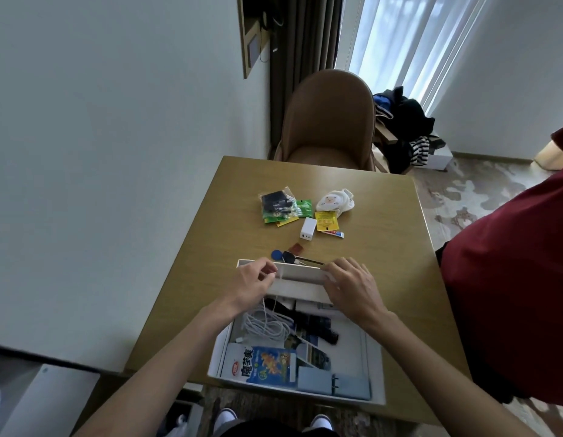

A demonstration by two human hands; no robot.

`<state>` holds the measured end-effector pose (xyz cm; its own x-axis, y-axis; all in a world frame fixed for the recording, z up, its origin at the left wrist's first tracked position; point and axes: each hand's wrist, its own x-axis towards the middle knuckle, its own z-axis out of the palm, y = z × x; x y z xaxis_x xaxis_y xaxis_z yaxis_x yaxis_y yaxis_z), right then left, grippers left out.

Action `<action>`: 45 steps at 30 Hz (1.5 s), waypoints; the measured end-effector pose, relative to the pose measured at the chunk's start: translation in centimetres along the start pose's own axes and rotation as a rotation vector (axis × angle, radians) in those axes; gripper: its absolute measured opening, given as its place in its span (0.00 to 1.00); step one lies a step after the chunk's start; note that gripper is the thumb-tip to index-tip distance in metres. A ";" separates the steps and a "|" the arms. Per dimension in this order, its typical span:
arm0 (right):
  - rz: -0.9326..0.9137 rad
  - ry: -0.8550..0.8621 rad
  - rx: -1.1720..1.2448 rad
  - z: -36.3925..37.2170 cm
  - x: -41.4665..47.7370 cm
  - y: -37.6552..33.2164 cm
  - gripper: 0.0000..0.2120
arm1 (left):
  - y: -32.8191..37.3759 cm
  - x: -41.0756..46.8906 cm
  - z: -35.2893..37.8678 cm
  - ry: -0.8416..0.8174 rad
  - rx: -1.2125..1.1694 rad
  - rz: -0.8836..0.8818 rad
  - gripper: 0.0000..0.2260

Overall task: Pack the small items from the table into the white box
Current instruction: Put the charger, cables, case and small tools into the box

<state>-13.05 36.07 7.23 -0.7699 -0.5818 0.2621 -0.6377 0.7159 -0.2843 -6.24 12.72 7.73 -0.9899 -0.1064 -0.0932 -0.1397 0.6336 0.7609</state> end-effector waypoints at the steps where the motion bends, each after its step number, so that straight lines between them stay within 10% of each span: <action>1: 0.030 0.005 0.058 -0.4 0.7 0.2 0.07 | 0.4 0.4 -0.1 0.020 0.003 0.011 0.05; 9: 0.250 -0.182 0.185 0.5 8.2 3.3 0.10 | 1.7 5.8 -1.2 0.165 0.101 0.090 0.04; 17: 0.432 -0.454 0.058 7.7 15.7 5.3 0.23 | -3.7 14.1 -0.2 -0.114 0.180 -0.069 0.05; 28: 0.708 -0.367 0.035 14.2 20.3 5.9 0.19 | -7.6 18.5 1.8 -0.345 0.294 -0.088 0.06; 45: 0.742 -0.095 0.726 3.7 9.3 9.4 0.23 | -4.0 21.1 8.3 -0.454 0.698 -0.245 0.25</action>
<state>-26.31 35.96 3.57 -0.9525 -0.1412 -0.2699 0.1607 0.5200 -0.8389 -26.73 14.26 -2.62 -0.8225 -0.0795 -0.5632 -0.1845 0.9739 0.1320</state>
